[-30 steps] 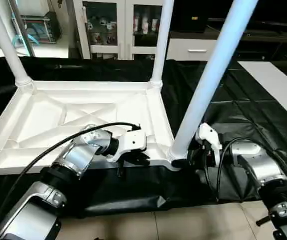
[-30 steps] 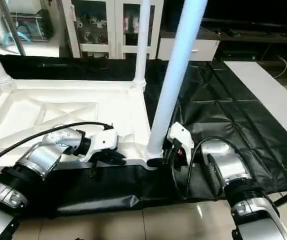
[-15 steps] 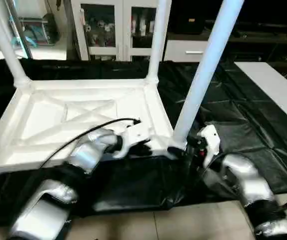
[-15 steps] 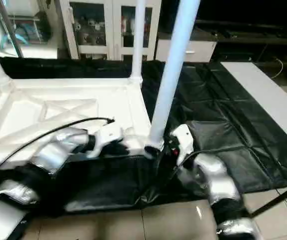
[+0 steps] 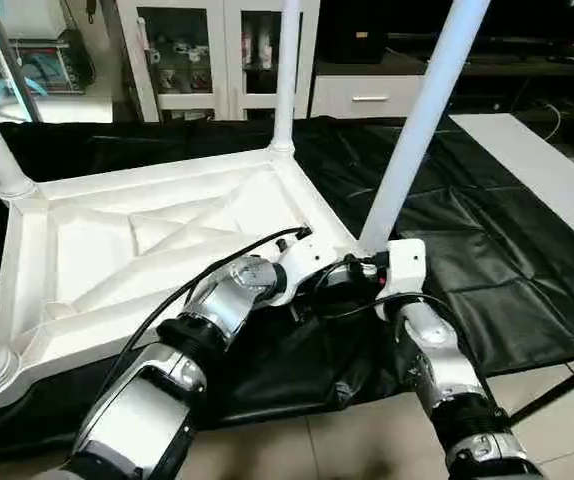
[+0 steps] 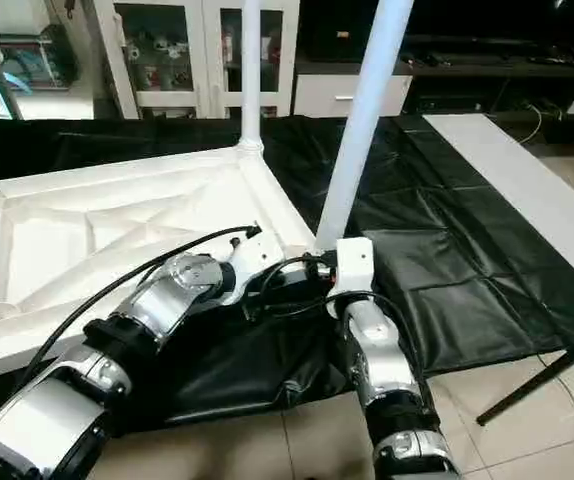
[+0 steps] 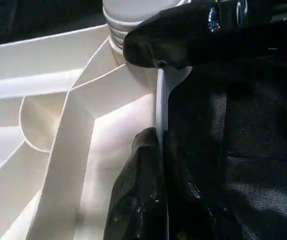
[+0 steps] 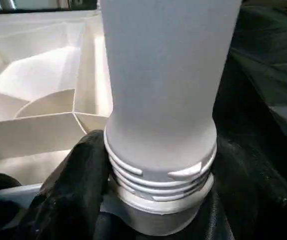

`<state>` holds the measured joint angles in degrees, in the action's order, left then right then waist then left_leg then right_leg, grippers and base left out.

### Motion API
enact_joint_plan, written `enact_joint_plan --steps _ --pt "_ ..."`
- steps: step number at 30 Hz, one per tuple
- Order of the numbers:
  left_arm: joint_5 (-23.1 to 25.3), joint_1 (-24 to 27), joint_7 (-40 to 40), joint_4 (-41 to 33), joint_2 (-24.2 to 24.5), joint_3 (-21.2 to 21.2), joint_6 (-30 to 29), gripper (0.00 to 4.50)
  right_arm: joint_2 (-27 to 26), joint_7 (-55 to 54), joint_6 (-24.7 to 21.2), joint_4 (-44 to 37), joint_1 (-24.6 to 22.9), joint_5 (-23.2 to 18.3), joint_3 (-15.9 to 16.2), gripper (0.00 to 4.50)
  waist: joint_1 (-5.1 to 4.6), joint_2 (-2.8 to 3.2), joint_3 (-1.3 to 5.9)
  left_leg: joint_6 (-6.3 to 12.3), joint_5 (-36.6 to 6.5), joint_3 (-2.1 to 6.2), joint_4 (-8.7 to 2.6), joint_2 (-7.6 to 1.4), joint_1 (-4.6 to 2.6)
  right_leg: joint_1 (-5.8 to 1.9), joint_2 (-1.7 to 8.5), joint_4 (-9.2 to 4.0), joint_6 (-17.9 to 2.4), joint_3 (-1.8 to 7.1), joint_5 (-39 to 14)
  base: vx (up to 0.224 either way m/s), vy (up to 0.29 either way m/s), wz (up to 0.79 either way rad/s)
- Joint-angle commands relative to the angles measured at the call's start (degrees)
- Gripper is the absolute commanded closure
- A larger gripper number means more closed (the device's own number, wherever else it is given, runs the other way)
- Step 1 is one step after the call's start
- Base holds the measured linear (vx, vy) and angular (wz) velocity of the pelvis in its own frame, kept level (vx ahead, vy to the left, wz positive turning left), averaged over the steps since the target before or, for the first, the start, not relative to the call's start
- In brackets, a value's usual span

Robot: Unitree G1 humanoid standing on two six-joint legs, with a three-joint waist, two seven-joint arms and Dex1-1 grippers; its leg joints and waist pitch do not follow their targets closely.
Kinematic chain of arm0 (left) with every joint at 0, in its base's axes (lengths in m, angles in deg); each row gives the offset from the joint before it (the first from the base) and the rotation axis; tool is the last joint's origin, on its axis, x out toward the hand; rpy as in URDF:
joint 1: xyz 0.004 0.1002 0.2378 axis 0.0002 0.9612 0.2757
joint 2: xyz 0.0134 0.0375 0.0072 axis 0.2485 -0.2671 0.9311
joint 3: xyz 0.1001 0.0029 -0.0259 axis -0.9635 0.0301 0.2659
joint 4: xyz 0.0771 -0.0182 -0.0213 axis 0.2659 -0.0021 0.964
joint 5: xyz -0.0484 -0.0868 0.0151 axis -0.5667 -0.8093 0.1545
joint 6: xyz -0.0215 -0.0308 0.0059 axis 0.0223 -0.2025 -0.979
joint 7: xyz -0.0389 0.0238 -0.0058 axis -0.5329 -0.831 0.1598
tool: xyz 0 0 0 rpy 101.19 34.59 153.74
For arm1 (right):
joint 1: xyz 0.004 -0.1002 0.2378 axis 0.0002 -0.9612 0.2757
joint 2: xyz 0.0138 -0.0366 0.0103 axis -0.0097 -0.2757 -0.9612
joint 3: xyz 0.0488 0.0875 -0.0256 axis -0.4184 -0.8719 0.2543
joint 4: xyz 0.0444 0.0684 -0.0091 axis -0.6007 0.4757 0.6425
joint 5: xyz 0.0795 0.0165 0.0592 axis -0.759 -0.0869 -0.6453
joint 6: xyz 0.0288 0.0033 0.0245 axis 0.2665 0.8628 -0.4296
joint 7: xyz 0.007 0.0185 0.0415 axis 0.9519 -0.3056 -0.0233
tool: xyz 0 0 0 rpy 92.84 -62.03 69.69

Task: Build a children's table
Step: Rotate leg to tighten

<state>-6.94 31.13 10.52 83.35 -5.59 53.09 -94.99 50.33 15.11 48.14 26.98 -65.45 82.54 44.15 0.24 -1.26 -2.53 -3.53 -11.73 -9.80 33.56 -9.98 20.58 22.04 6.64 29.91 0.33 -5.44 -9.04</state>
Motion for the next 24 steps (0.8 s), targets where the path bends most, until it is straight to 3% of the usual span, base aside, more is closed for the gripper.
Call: enact_joint_plan --steps 1,3,4,5,6,7,8,10,11,13,14,15,16,17,19,20,22,24 --pt "2.8 0.6 -7.2 2.6 0.5 -0.3 -1.1 4.5 -3.4 8.9 4.3 -6.2 -0.7 -3.1 4.4 1.22 -0.2 -0.11 2.39 0.75 -29.7 1.78 -5.88 -3.06 -1.1 -0.47 2.89 -4.09 -6.1 1.64 -30.7 0.0 0.0 0.0" --pt "2.9 0.8 -6.6 2.4 0.9 -0.4 -0.9 4.5 -2.7 9.6 4.2 -7.3 -1.2 -3.7 4.1 1.0 -0.33 -0.27 2.44 1.04 -28.5 1.66 -6.06 -3.14 -0.4 -0.8 2.74 -3.36 -7.2 1.87 -27.2 0.0 0.0 0.0" --pt "3.3 1.6 -4.3 1.4 2.2 -0.9 -0.6 4.5 -0.4 11.1 3.7 -10.3 -2.3 -4.4 3.3 0.89 -0.88 -0.3 2.58 1.26 -26.4 2.04 -6.35 -3.11 0.9 -1.78 2.76 -2.76 -7.0 1.75 -25.8 0.0 0.0 0.0" --pt "3.3 1.6 -4.3 1.4 2.2 -0.9 -0.6 4.5 -0.4 11.1 3.7 -10.3 -2.3 -4.4 3.3 0.79 -0.96 -0.28 2.83 1.38 -24.3 2.11 -6.32 -3.21 1.27 -2.21 2.97 -2.66 -7.0 1.84 -24.3 0.006 -0.001 -0.22" --pt "3.3 2.2 -2.3 0.4 3.0 -1.1 -0.5 4.5 1.2 12.0 2.9 -11.7 -2.7 -4.6 2.9 0.79 -0.94 -0.19 3.08 1.75 -20.6 1.88 -6.07 -3.36 1.04 -1.84 2.89 -2.1 -8.7 2.1 -19.0 0.006 -0.001 -0.22" --pt "3.2 2.5 -1.0 -0.2 3.5 -1.3 -0.5 4.5 2.3 12.5 2.4 -12.5 -2.9 -4.6 2.6 0.66 -0.94 -0.19 3.08 1.75 -20.6 1.88 -6.07 -3.36 1.04 -1.84 2.89 -2.1 -8.7 2.1 -19.0 0.0 0.0 0.0" --pt "2.6 4.0 4.0 -2.9 5.6 -2.1 0.3 4.5 6.4 16.2 1.1 -14.0 -3.3 -5.1 2.2 0.58 -0.26 -0.39 3.24 2.9 -18.7 0.75 -5.24 -3.25 -0.45 -0.85 2.78 -1.92 -12.0 2.66 -13.8 0.085 -0.025 0.12" --pt "2.3 4.8 6.5 -4.4 6.8 -2.5 -0.2 4.5 8.7 18.6 0.7 -14.6 -3.5 -5.2 2.3 0.47 0.06 -0.6 3.24 4.92 -16.5 0.33 -4.94 -3.24 0.02 -1.15 2.74 -1.25 -13.4 2.96 -11.4 0.089 -0.029 0.12" --pt "2.0 5.3 8.1 -5.4 7.5 -2.8 -0.6 4.5 10.0 20.4 0.4 -15.0 -3.6 -5.3 2.2 0.31 -0.08 -0.74 3.29 5.72 -14.7 0.43 -4.85 -3.17 0.58 -1.52 2.67 -0.89 -13.6 2.87 -11.0 0.0 0.0 0.0" --pt "2.0 5.9 10.6 -6.9 9.1 -3.7 -0.4 4.5 12.5 24.4 -1.9 -16.3 -4.1 -6.4 2.6 0.26 0.0 -0.85 3.44 6.25 -12.6 0.29 -4.54 -3.11 0.51 -1.43 2.73 -0.74 -13.8 2.96 -10.1 0.027 -0.023 0.01" --pt "1.6 7.2 15.1 -9.4 11.5 -5.0 0.0 4.5 17.1 32.2 -5.3 -19.4 -5.8 -7.6 4.3 0.21 0.27 -0.9 3.66 7.76 -8.5 0.26 -4.04 -3.18 0.53 -1.83 2.59 0.11 -15.2 2.98 -6.2 0.071 -0.053 0.02" --pt "1.6 7.2 15.1 -9.4 11.5 -5.0 0.0 4.5 17.1 32.2 -5.3 -19.4 -5.8 -7.6 4.3 0.12 0.63 -0.81 3.71 8.45 -6.9 0.23 -3.88 -3.23 0.49 -2.03 2.52 0.38 -15.6 2.94 -4.3 0.071 -0.053 0.02" --pt "1.4 7.6 16.7 -10.2 12.3 -5.4 0.2 4.5 18.8 35.0 -6.4 -20.6 -6.5 -7.9 5.0 0.05 0.83 -0.69 3.63 9.41 -4.7 -0.11 -3.65 -3.23 0.31 -1.65 2.51 0.68 -16.6 3.03 -1.5 0.062 -0.054 0.0" --pt "0.5 8.7 21.4 -12.0 14.1 -6.3 0.9 4.5 22.3 40.3 -8.5 -22.9 -8.0 -8.4 6.6 0.05 1.32 -0.66 3.56 9.99 -4.3 -0.08 -3.62 -3.39 0.27 -2.05 2.52 0.73 -16.9 2.9 -1.0 0.045 -0.055 -0.01" --pt "0.3 8.8 22.1 -12.3 14.3 -6.5 1.0 4.5 22.8 40.9 -8.8 -23.2 -8.3 -8.4 6.8 0.05 1.55 -0.74 3.46 9.91 -4.4 -0.23 -3.64 -3.41 0.23 -1.98 2.51 0.68 -16.7 2.93 -1.8 0.022 -0.027 0.0" --pt "-0.1 10.1 26.6 -14.6 16.4 -7.7 1.8 4.5 25.7 44.6 -9.5 -24.7 -9.2 -8.9 7.7 0.05 1.93 -1.28 3.22 8.22 -7.2 -0.18 -3.85 -3.47 0.17 -2.0 2.61 0.27 -15.8 2.93 -7.2 0.0 0.0 0.0" --pt "-0.2 10.5 27.8 -15.5 17.0 -8.0 1.4 4.5 26.5 45.6 -9.8 -25.1 -9.4 -9.2 7.9 0.05 2.07 -1.43 2.68 5.59 -11.8 -0.22 -4.33 -3.64 -0.18 -1.54 2.56 -0.63 -13.9 3.07 -15.6 0.0 0.0 0.0" --pt "-2.0 11.8 32.2 -18.1 18.5 -8.8 3.1 4.5 27.6 47.3 -10.8 -25.6 -9.2 -10.4 7.9 0.05 2.26 -1.08 2.53 3.31 -14.6 0.03 -4.67 -3.81 -0.66 -1.31 2.64 -1.13 -12.1 3.12 -21.5 0.0 0.0 0.0"
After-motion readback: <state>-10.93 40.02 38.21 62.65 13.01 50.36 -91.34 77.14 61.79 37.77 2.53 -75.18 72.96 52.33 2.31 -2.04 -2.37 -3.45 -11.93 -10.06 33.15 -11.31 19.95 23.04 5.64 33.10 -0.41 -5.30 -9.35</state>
